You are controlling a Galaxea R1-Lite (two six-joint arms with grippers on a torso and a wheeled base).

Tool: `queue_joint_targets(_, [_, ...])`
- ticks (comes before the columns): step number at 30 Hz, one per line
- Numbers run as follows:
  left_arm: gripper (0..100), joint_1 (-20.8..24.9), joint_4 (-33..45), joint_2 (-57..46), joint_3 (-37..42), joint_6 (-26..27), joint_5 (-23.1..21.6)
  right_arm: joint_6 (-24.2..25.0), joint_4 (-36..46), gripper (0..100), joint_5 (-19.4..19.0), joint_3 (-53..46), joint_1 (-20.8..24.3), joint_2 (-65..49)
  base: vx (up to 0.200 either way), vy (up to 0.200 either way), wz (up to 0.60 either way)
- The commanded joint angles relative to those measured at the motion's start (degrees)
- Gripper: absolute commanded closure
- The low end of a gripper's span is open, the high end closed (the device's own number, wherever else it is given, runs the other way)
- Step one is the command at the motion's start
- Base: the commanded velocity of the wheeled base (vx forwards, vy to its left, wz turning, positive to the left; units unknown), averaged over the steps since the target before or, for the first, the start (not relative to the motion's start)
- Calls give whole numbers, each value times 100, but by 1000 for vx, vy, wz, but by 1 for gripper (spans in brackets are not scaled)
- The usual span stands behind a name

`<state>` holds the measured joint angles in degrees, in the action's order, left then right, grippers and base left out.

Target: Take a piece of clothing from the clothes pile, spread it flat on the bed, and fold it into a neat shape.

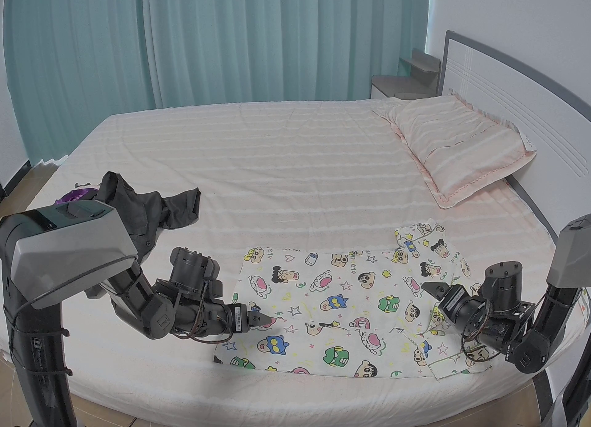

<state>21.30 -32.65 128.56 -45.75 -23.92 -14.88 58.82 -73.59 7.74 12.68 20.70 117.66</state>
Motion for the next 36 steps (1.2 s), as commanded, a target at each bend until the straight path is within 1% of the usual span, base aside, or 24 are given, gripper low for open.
queue_joint_targets(1, [0,24,4,134,-4,89,91,-2,-15,0,-1,-11,4,20,0,0,0])
queue_joint_targets(6, [0,-38,-5,134,22,98,100,7,-15,0,-1,-11,13,11,0,0,0])
queue_joint_targets(12, [0,-29,-5,125,137,274,100,7,-15,0,-1,-11,4,11,0,0,0])
queue_joint_targets(29, [0,-29,-14,125,330,274,117,7,-23,0,-1,-2,-22,2,0,0,0])
queue_joint_targets(30, [100,-29,-14,125,330,274,117,7,-23,0,-1,-2,-22,2,0,0,0])
queue_joint_targets(32, [100,-20,-5,90,400,274,153,7,-23,0,-1,-2,-31,2,0,0,0])
queue_joint_targets(36, [100,-12,-14,55,620,274,407,7,-23,0,-1,7,-31,2,0,0,0])
